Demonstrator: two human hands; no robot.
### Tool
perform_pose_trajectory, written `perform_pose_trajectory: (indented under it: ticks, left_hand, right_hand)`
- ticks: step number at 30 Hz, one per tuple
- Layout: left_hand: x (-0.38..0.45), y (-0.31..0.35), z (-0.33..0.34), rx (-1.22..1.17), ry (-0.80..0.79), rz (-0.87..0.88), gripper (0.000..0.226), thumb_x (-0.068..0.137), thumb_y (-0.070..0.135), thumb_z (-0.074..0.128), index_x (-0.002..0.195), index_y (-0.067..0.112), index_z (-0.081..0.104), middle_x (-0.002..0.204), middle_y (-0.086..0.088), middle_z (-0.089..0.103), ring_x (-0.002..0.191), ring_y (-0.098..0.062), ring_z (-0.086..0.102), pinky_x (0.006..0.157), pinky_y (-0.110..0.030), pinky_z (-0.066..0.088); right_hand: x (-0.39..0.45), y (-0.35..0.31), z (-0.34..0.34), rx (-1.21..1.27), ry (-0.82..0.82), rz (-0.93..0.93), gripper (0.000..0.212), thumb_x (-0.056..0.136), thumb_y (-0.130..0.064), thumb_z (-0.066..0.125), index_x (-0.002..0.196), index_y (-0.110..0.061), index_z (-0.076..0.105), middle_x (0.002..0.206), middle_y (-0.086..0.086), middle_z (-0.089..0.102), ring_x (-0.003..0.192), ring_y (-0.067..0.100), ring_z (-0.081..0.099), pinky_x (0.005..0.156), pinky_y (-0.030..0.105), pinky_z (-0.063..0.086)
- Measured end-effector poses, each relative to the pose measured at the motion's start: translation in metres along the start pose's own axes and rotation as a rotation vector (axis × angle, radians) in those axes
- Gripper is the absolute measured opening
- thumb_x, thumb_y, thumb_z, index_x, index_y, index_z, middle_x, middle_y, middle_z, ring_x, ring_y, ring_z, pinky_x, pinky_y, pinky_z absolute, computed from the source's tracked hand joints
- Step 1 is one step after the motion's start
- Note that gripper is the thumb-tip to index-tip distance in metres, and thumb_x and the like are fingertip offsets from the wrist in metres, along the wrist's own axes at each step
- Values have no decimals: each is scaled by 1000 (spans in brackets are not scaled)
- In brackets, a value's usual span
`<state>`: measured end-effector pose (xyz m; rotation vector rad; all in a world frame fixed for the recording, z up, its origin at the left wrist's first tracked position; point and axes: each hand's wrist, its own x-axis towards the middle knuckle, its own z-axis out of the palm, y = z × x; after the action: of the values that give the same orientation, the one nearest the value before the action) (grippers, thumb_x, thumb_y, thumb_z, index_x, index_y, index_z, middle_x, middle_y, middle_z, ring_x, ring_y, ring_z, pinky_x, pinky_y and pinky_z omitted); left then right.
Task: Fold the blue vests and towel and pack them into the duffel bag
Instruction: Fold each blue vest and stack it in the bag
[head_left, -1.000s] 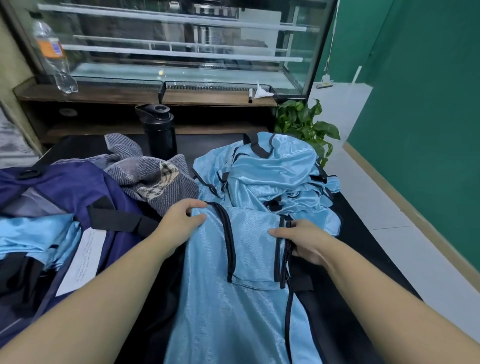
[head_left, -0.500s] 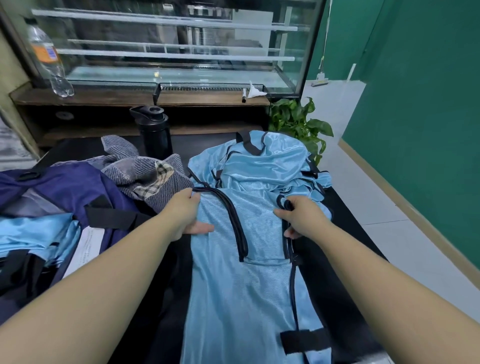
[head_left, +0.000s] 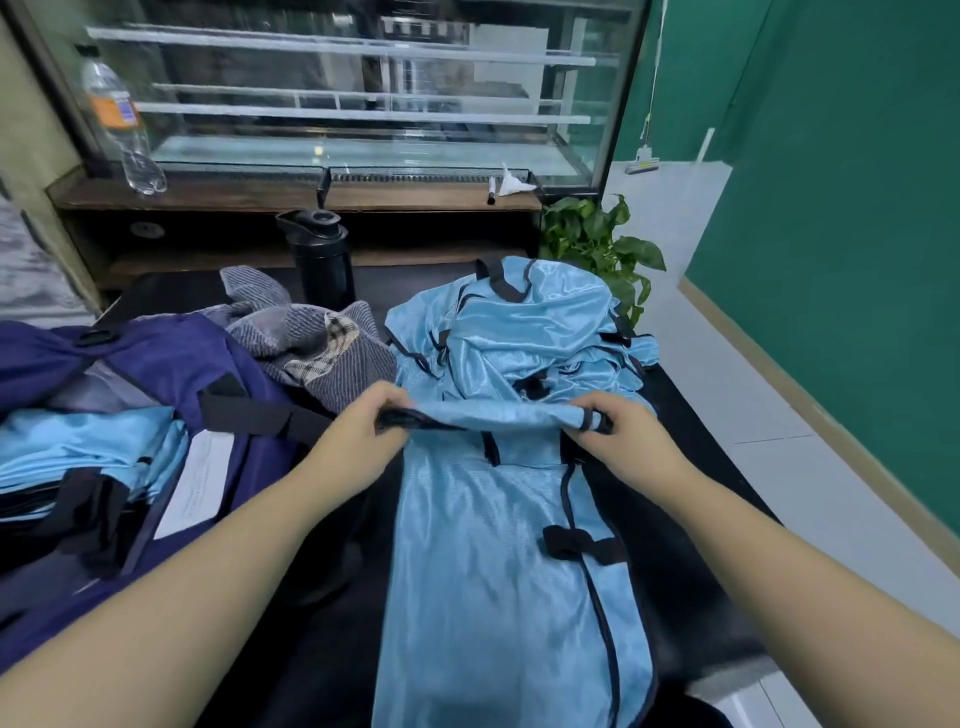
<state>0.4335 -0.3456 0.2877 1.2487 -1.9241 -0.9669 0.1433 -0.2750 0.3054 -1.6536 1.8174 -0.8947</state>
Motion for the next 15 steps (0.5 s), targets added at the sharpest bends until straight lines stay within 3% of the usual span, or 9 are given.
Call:
perform_pose_trajectory:
  ticks: [3, 6, 8, 9, 11, 13, 15]
  left_hand:
    - [-30, -3, 0, 152, -132, 62, 37, 76, 10, 56, 87, 44, 48, 103, -3, 63, 98, -25, 60, 92, -39, 45]
    - [-54, -8, 4, 338, -291, 121, 33, 70, 11, 51, 85, 39, 45, 104, 3, 57, 102, -18, 54, 102, -37, 38]
    - [-65, -11, 9, 528, -377, 204, 28, 70, 12, 50, 89, 32, 46, 100, 8, 50, 105, -15, 49, 115, -38, 24]
    - [-69, -12, 13, 645, -408, 207, 27, 73, 14, 51, 95, 29, 49, 105, 9, 47, 116, -16, 45, 120, -37, 11]
    - [-76, -4, 26, 840, -493, 120, 38, 81, 25, 54, 119, 26, 48, 131, 7, 39, 142, -21, 19, 120, -35, -3]
    - [-83, 7, 45, 829, -537, 120, 52, 85, 36, 55, 134, 26, 40, 144, 8, 31, 145, -20, 11, 119, -36, 6]
    - [-89, 19, 64, 685, -503, 177, 55, 87, 39, 58, 136, 27, 37, 140, 9, 36, 136, -16, 29, 112, -32, 25]
  right_hand:
    - [-22, 9, 1, -40, -37, -94, 41, 80, -1, 70, 90, -40, 62, 106, -16, 62, 98, 13, 60, 83, 16, 44]
    - [-44, 17, 4, -87, -86, -145, 48, 78, 3, 70, 89, -42, 61, 115, -17, 52, 107, 9, 56, 91, 19, 44]
    - [-57, 22, 6, -122, -112, -130, 47, 77, 3, 70, 92, -40, 61, 117, -17, 46, 106, 5, 52, 88, 12, 40]
    - [-61, 22, 8, -142, -120, -115, 46, 76, 2, 70, 98, -37, 61, 118, -15, 44, 105, 4, 50, 88, 11, 38]
    - [-69, 23, 11, -167, -106, -61, 50, 75, -5, 72, 115, -28, 53, 119, -12, 39, 101, 3, 47, 89, 14, 38]
    - [-77, 22, 16, -147, -42, 37, 50, 76, -14, 74, 115, -23, 45, 114, -8, 41, 91, 4, 48, 80, 17, 40]
    - [-83, 21, 22, -114, -12, 96, 41, 76, -21, 76, 101, -22, 43, 98, -4, 51, 77, 6, 50, 66, 16, 40]
